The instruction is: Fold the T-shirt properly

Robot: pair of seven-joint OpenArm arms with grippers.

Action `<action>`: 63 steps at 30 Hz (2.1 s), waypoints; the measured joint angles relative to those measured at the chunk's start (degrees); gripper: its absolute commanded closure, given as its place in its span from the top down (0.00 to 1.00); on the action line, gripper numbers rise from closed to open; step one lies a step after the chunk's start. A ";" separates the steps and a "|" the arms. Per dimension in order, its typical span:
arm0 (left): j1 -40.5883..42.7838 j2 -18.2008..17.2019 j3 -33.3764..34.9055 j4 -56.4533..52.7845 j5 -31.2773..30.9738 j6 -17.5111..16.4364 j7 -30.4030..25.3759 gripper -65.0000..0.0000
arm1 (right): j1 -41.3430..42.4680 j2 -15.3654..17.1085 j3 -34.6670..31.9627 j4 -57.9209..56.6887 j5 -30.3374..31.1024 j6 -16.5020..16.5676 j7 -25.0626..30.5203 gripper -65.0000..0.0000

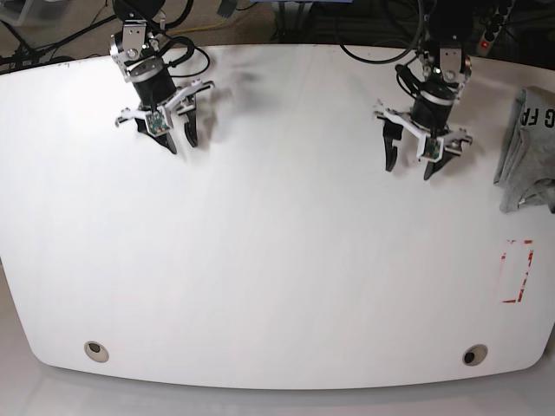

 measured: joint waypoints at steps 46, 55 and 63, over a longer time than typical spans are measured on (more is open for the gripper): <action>16.20 3.37 4.31 -39.17 -5.70 1.92 -1.05 0.43 | -12.87 0.83 -6.78 -45.77 12.98 -1.77 11.41 0.33; 1.29 1.22 4.39 -61.37 -5.86 1.99 -1.36 0.43 | -2.51 0.70 -6.78 -59.10 13.00 -1.95 10.51 0.33; -6.25 -0.15 4.44 -70.27 -5.64 1.81 -1.36 0.42 | 6.78 0.72 -6.43 -68.57 13.09 -1.88 11.43 0.33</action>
